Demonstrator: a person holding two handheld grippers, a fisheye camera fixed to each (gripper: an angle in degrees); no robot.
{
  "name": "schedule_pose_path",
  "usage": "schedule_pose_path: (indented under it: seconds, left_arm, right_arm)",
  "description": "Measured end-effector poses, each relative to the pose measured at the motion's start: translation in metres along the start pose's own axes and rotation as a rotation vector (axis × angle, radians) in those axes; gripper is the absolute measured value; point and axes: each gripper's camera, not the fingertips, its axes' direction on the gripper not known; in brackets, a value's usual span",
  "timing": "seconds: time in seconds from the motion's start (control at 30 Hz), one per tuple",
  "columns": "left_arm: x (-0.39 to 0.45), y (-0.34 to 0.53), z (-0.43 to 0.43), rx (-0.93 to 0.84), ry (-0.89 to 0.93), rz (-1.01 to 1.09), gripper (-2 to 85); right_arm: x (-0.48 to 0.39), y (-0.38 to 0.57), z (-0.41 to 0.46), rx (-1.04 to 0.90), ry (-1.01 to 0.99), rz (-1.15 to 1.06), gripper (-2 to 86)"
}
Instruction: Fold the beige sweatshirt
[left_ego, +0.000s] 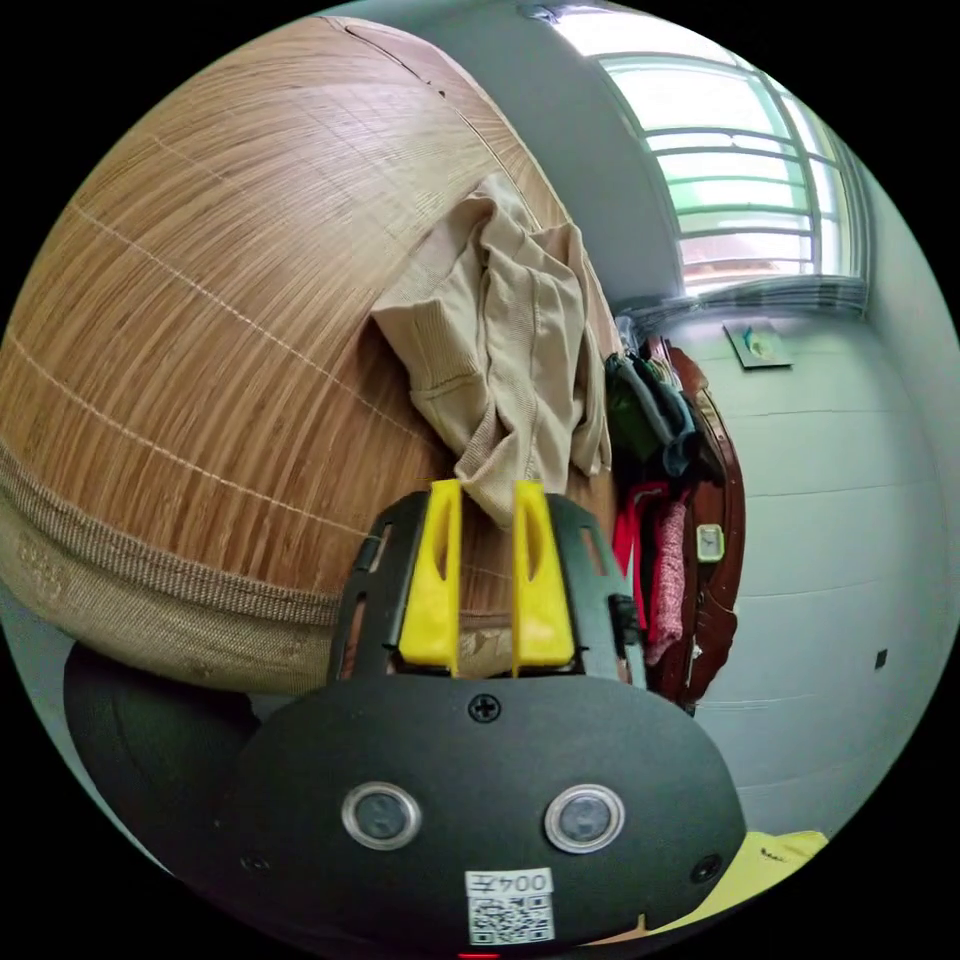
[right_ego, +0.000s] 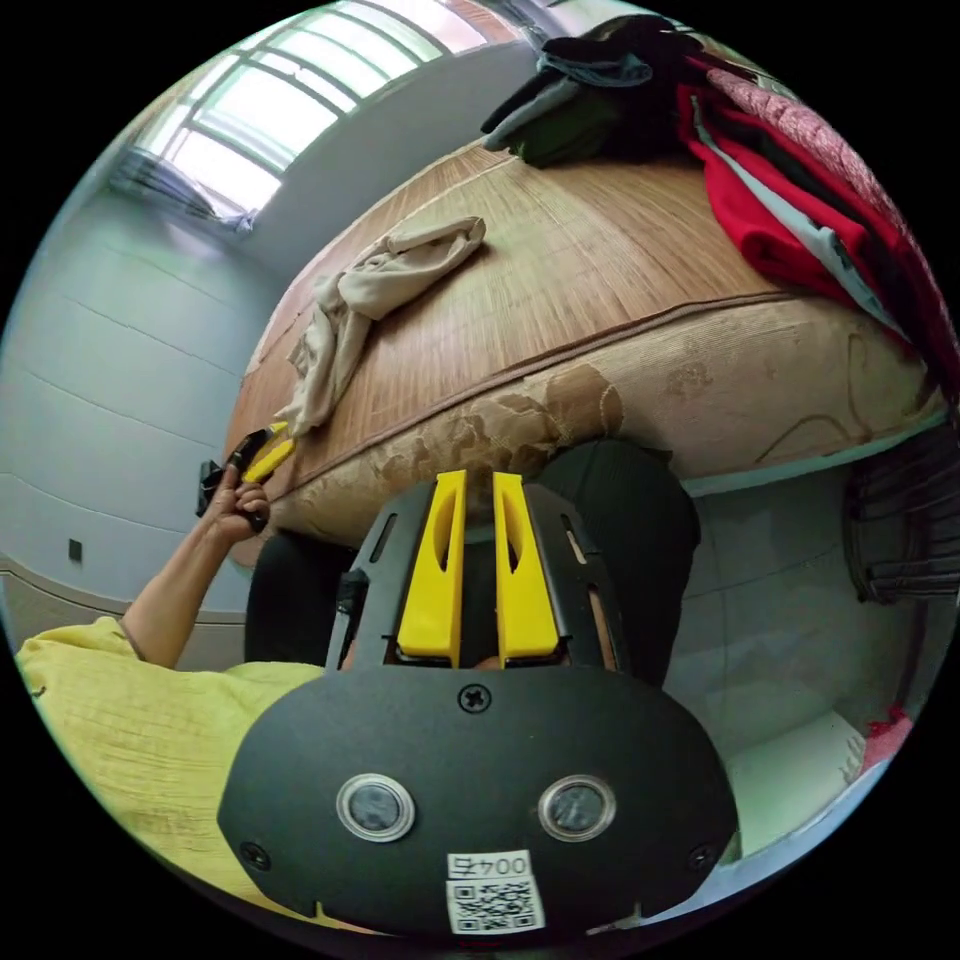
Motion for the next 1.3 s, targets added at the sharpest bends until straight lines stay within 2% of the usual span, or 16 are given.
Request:
schedule_pose_path:
  seconds: [0.1, 0.2, 0.37, 0.53, 0.7, 0.87, 1.0, 1.1, 1.2, 1.3]
  left_arm:
    - [0.021, 0.006, -0.011, 0.019, 0.046, 0.081, 3.5]
    - [0.055, 0.022, -0.023, 0.019, 0.106, 0.180, 2.6]
    - [0.096, 0.070, -0.049, 0.015, 0.191, 0.263, 2.0]
    - [0.117, 0.116, -0.049, -0.071, 0.179, 0.318, 1.9]
    - [0.128, 0.144, -0.042, -0.140, 0.156, 0.387, 1.9]
    - [0.131, 0.152, -0.030, -0.219, 0.151, 0.463, 1.9]
    - [0.122, 0.155, -0.021, -0.296, 0.253, 0.499, 2.1]
    - [0.097, 0.146, -0.033, -0.239, 0.149, 0.474, 3.6]
    - [0.064, 0.128, -0.054, -0.169, -0.042, 0.455, 6.0]
    - [0.042, 0.105, -0.074, -0.118, -0.205, 0.451, 7.5]
  right_arm:
    - [-0.006, -0.013, -0.012, -0.009, -0.179, -0.007, 6.1]
    - [-0.008, -0.030, -0.010, -0.053, -0.448, 0.056, 8.7]
    - [0.000, -0.052, 0.025, -0.151, -0.931, 0.300, 13.7]
    - [-0.010, -0.068, 0.057, -0.255, -1.129, 0.394, 15.9]
    - [-0.003, -0.085, 0.053, -0.184, -1.162, 0.441, 12.6]
    - [0.008, -0.100, 0.023, -0.111, -1.025, 0.391, 5.4]
    - [0.026, -0.114, -0.015, 0.005, -0.911, 0.386, 3.9]
    - [0.050, -0.126, -0.058, 0.109, -0.862, 0.354, 3.7]
    - [0.076, -0.129, -0.093, 0.153, -0.739, 0.309, 3.6]
    - [0.109, -0.114, -0.102, 0.180, -0.682, 0.376, 3.7]
